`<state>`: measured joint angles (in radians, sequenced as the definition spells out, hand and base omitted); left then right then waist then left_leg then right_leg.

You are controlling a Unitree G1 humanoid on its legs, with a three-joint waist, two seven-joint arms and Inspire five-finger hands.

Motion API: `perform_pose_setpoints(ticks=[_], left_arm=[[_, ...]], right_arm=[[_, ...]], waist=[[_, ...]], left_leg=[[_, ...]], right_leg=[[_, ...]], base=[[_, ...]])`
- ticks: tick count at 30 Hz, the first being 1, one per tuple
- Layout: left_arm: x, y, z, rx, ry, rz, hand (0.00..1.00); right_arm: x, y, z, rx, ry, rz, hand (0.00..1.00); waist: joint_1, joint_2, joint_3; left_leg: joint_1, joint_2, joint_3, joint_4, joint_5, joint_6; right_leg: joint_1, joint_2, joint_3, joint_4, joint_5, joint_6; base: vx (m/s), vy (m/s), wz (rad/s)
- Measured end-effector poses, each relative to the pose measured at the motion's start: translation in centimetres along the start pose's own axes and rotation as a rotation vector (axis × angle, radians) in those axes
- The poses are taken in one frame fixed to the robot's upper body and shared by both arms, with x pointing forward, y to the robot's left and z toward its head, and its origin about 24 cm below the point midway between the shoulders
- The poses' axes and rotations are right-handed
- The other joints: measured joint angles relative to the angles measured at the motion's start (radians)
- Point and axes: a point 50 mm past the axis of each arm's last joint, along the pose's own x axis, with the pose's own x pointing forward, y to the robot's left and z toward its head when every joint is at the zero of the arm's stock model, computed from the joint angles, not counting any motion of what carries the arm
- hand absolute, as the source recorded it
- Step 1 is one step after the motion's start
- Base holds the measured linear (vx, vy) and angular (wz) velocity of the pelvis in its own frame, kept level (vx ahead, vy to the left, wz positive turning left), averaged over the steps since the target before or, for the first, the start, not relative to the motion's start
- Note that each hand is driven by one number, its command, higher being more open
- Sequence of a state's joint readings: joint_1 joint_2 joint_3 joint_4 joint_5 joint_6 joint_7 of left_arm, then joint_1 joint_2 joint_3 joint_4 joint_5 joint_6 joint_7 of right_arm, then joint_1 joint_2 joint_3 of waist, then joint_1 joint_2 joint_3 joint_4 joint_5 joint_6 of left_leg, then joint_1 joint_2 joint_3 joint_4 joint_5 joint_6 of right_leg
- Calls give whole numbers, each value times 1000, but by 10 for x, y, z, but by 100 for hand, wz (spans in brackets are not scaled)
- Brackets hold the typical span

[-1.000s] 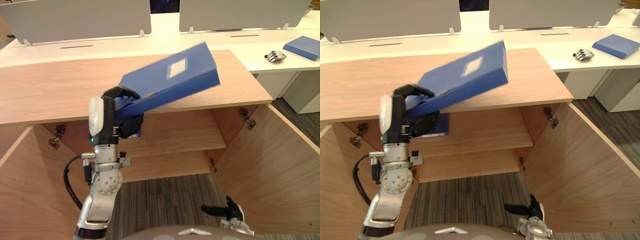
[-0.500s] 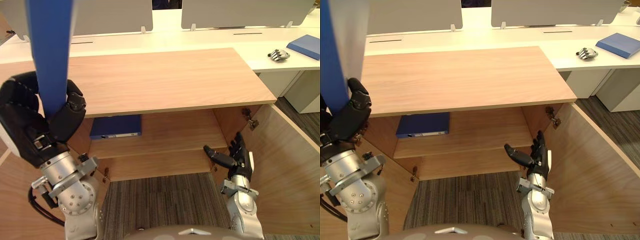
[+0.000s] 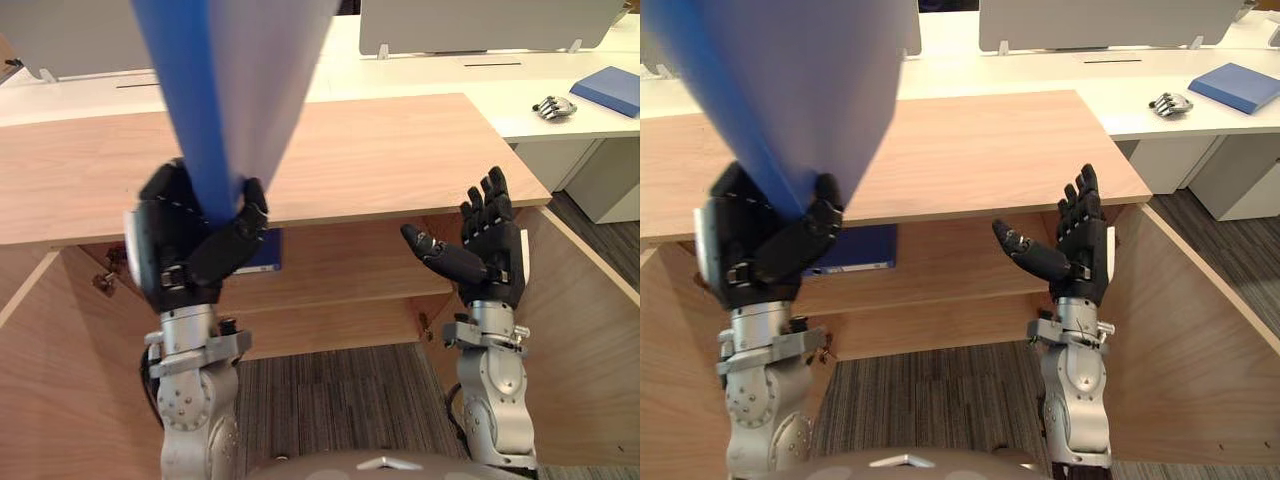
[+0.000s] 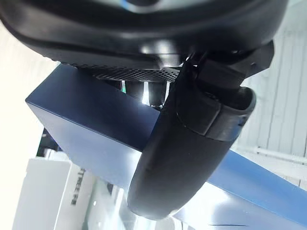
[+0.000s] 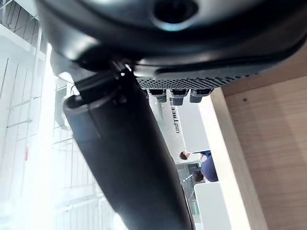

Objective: Walk over to the cabinet, pick up the folder, carry it to the office cabinet, place the folder inside the office cabinet, then close the office cabinet door

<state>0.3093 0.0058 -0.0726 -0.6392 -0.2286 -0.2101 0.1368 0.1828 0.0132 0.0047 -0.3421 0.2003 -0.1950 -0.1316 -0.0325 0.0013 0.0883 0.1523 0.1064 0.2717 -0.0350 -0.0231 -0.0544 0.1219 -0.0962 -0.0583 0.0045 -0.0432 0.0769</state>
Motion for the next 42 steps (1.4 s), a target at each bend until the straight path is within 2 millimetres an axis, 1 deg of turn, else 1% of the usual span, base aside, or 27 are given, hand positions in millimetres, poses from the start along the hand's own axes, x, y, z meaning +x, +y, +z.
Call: perform_pose_setpoints(ticks=[1, 4, 10, 13, 15, 19, 23, 25, 32, 38, 40, 42], left_arm=[[-1, -3, -5, -33, 27, -22, 0], [-3, -6, -13, -79, 72, -69, 0], [-5, -20, -18, -198, 112, -212, 0], [-5, -24, -24, -247, 138, -262, 0], [-8, -26, -32, -268, 181, -311, 0], [-10, -24, -40, -280, 237, -380, 0], [-10, -24, -42, -297, 267, -448, 0], [-10, -23, -42, -301, 281, -485, 0], [-9, -10, -52, -326, 339, -516, 0], [1, 4, -48, -279, 348, -585, 0], [4, 7, -52, -284, 360, -601, 0], [8, 11, -54, -267, 369, -610, 0]], right_arm=[[3, 3, 2, -3, -12, 22, 100], [7, 6, 9, -11, -48, 54, 100], [16, 7, 17, -47, -93, 110, 100], [21, 6, 21, -61, -113, 130, 100], [25, 0, 26, -81, -134, 128, 100], [33, -14, 33, -111, -156, 124, 100], [38, -26, 29, -130, -130, 122, 100], [39, -33, 26, -146, -113, 113, 100], [41, -39, 24, -174, -85, 160, 100], [43, -44, 20, -204, -46, 232, 100], [43, -45, 20, -215, -41, 254, 100], [48, -44, 18, -233, -25, 284, 100]], waist=[[0, 0, 0], [0, 1, 0], [0, 3, -2], [0, 8, -7], [-1, 11, -12], [-3, 12, -14], [-7, 11, -20], [-7, 13, -24], [-9, 15, -26], [-17, 14, -27], [-16, 13, -28], [-20, 10, -29]], left_leg=[[1, 0, 3, 0, 0, 0], [3, 0, 8, 1, 0, 0], [3, 0, 13, 3, 0, 0], [3, -1, 17, 3, 0, 0], [2, -1, 18, 3, 0, 0], [2, -1, 19, 3, 0, 0], [2, -1, 19, 3, 0, 0], [2, -1, 19, 3, 0, 0], [0, -2, 19, 4, 0, 0], [-1, -4, 19, 3, 0, 0], [-1, -4, 19, 3, 0, 1], [-1, -4, 19, 3, 0, 1]], right_leg=[[-1, 0, 2, 2, 0, 0], [-3, 0, 8, 5, 0, 0], [-7, 0, 14, 11, 1, 1], [-12, -1, 19, 14, 1, 1], [-13, -1, 20, 15, 2, 1], [-14, -1, 22, 16, 2, 1], [-14, -1, 22, 16, 2, 1], [-14, -1, 22, 16, 2, 1], [-16, -2, 22, 16, 3, 2], [-17, -4, 22, 16, 4, 2], [-17, -4, 22, 16, 4, 2], [-17, -4, 23, 16, 5, 3]], base=[[-38, 11, -5], [-39, 10, -6], [-33, 6, -3], [-34, 7, -4], [-35, 7, -2], [0, 0, 0], [-8, 1, 0], [0, 0, 0], [0, 0, 0], [0, 0, 0], [0, 0, 0], [0, 0, 0]])
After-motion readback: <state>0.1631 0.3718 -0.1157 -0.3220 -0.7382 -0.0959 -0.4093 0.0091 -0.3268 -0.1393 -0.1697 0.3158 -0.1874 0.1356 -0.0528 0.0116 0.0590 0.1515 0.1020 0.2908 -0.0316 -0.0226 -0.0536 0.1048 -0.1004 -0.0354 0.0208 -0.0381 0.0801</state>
